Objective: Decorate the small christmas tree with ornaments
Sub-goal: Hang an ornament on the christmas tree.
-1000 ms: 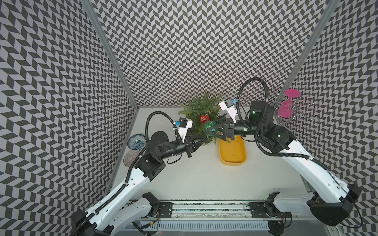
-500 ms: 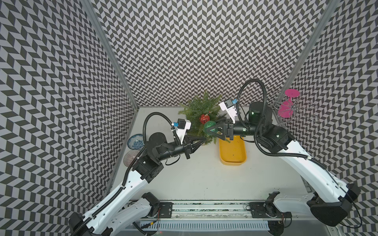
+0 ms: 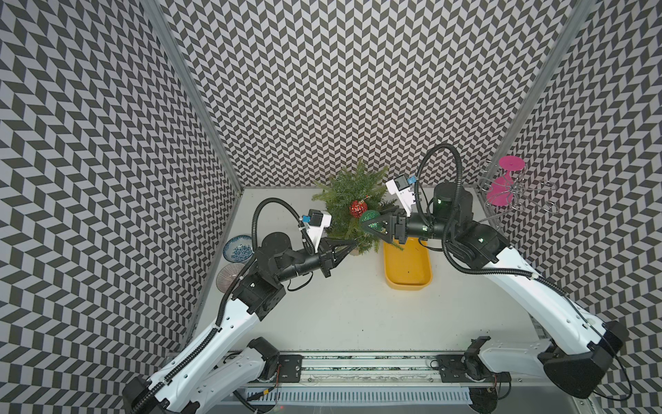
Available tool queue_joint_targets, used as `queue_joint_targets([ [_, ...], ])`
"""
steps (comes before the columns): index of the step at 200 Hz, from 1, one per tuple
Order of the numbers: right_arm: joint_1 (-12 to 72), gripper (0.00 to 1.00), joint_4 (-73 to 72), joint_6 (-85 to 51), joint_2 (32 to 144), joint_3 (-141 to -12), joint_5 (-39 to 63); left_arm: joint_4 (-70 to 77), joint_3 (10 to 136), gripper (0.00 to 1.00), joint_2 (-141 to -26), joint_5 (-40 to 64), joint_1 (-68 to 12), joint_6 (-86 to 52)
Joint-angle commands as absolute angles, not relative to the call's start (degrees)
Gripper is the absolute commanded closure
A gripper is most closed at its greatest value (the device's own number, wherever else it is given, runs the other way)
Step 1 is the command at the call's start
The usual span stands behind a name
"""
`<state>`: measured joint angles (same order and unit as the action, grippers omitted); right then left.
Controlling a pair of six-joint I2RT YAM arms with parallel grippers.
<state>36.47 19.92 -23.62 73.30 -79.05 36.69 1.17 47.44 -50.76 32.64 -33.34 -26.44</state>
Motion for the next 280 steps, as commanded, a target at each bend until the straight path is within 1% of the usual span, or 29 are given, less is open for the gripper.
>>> queue_joint_targets([
  [1,36.3,0.39,14.6,-23.9,71.9,-77.8,34.5,0.7,47.3,1.0,-51.2,32.9,-32.5,-26.1],
  [110,36.2,0.39,11.8,-23.4,73.2,-76.7,30.1,2.4,48.9,1.0,-55.6,33.5,-30.0,-26.0],
  [280,36.2,0.39,9.9,-22.7,74.6,-76.8,31.4,4.5,50.2,1.0,-56.8,35.6,-29.6,-26.0],
])
